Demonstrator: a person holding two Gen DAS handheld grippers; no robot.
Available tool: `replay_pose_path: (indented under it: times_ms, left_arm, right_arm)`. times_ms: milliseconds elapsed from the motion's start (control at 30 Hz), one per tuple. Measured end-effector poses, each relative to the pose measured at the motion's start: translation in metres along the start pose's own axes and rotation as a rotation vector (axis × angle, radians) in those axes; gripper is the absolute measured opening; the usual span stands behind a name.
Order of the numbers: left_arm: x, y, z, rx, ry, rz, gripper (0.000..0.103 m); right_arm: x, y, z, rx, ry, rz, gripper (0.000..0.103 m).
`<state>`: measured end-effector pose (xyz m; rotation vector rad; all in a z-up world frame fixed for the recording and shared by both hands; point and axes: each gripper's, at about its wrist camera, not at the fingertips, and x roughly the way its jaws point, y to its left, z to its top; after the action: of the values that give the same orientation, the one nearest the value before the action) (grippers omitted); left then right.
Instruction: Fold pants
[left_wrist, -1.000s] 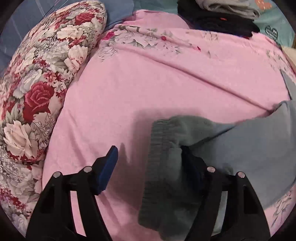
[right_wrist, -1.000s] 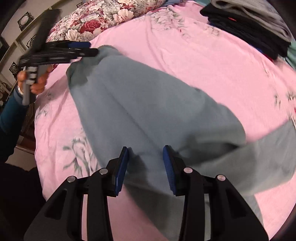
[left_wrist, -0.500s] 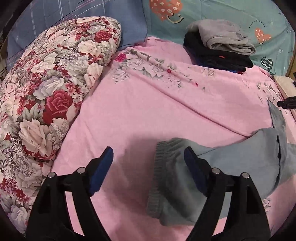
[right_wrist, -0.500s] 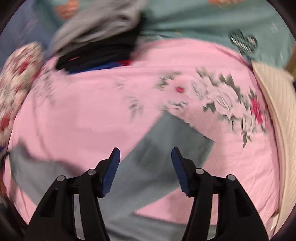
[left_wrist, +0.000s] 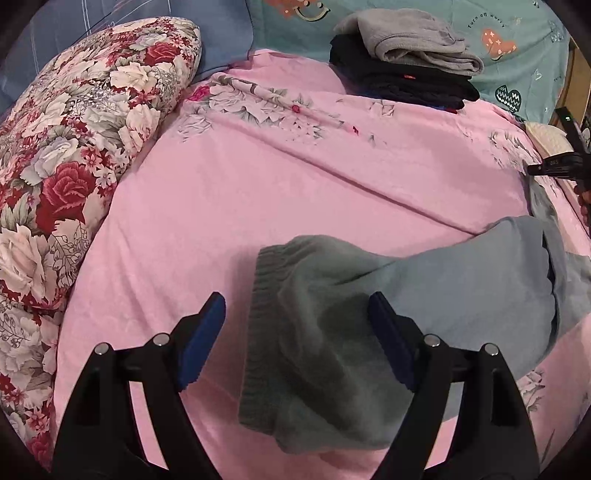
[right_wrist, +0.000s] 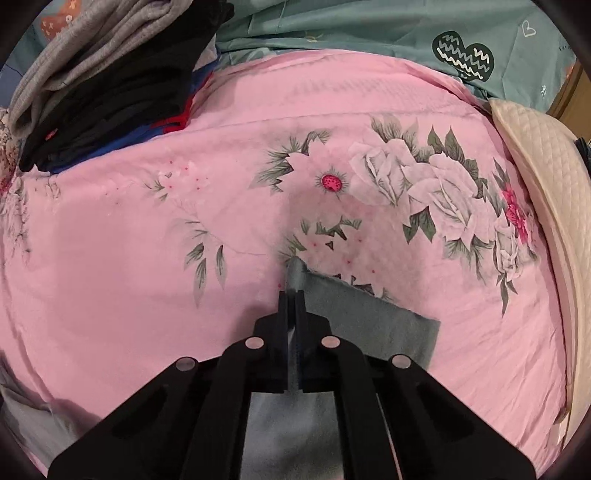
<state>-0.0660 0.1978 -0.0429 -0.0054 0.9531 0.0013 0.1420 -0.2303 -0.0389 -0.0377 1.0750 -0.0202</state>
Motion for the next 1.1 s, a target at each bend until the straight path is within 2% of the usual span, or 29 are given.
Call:
replay_pose_path:
  times_ms: [67,167,267,367,467,533,600,667,733,833,867,933,1000,1100]
  left_arm:
    - [0.006,0.005,-0.002,-0.005,0.021,0.016,0.082]
    - [0.012,0.015,-0.005,-0.028,0.049,0.002,0.082]
    - [0.011,0.02,-0.006,-0.042,0.052,-0.018,0.082]
    - [0.011,0.018,-0.005,-0.027,0.049,-0.016,0.082]
    - [0.012,0.014,-0.004,-0.006,0.051,-0.009,0.082]
    - [0.012,0.012,-0.004,0.002,0.053,-0.005,0.082]
    - [0.013,0.011,-0.004,0.002,0.06,0.001,0.082]
    - [0.012,0.009,-0.006,0.006,0.06,0.009,0.082]
    - [0.01,0.01,-0.007,0.01,0.065,0.014,0.082]
    - [0.008,0.012,-0.008,0.007,0.07,0.029,0.084]
    - [0.008,0.013,-0.008,0.001,0.072,0.033,0.084]
    - [0.008,0.013,-0.007,-0.008,0.077,0.036,0.084]
    - [0.009,0.011,-0.007,-0.011,0.086,0.045,0.084]
    - [0.01,0.004,-0.007,0.004,0.097,0.058,0.084]
  right_arm:
    - [-0.022,-0.016,-0.008,0.049,-0.048,0.061,0.002]
    - [-0.065,-0.054,-0.028,0.149,-0.141,0.2,0.002]
    - [-0.116,-0.096,-0.068,0.247,-0.243,0.337,0.002]
    - [-0.16,-0.144,-0.123,0.343,-0.337,0.408,0.002]
    - [-0.189,-0.185,-0.179,0.437,-0.393,0.414,0.002]
    - [-0.192,-0.201,-0.214,0.48,-0.387,0.396,0.002]
    - [-0.181,-0.205,-0.236,0.482,-0.332,0.357,0.002]
    - [-0.154,-0.205,-0.253,0.487,-0.205,0.32,0.003]
    - [-0.137,-0.204,-0.267,0.478,-0.126,0.285,0.003]
    - [-0.138,-0.212,-0.278,0.5,-0.087,0.258,0.006]
    - [-0.144,-0.217,-0.277,0.516,-0.104,0.25,0.006]
    - [-0.158,-0.224,-0.271,0.517,-0.162,0.203,0.019]
    - [-0.165,-0.224,-0.261,0.49,-0.207,0.203,0.039]
    - [-0.151,-0.215,-0.241,0.414,-0.173,0.216,0.042]
